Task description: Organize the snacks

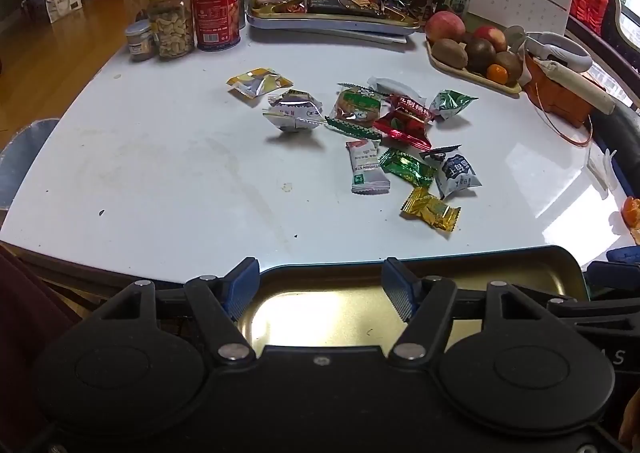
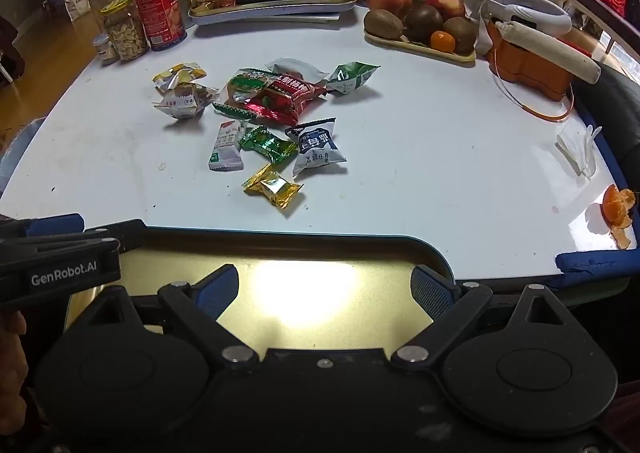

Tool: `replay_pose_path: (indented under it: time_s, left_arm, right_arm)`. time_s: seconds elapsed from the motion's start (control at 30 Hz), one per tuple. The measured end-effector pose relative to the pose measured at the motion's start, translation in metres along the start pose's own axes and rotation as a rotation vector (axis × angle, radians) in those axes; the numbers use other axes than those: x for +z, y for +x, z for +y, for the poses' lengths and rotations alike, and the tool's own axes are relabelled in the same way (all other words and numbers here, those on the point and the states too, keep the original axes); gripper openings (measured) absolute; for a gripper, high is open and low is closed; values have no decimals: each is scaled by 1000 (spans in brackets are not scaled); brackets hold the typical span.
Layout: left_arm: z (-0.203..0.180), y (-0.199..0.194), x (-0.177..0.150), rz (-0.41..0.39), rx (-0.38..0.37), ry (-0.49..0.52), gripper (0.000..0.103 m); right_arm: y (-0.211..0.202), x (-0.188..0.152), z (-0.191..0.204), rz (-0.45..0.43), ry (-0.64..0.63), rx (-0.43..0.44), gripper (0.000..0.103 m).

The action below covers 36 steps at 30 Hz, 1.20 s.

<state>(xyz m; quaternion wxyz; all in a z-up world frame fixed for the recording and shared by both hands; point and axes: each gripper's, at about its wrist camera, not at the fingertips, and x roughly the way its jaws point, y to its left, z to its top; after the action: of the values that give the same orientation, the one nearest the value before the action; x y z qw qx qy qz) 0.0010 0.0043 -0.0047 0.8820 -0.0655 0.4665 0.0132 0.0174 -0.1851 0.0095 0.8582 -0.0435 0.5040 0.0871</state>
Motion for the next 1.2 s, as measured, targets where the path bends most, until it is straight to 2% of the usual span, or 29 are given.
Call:
replay_pose_path:
  time_s: [0.37, 1.2]
  left_arm:
    - [-2, 0, 0, -9, 25, 12, 69]
    - [-4, -2, 0, -19, 31, 45, 69]
  right_arm:
    - [0, 1, 0, -2, 1, 0, 98]
    - [1, 0, 0, -1, 1, 2, 98]
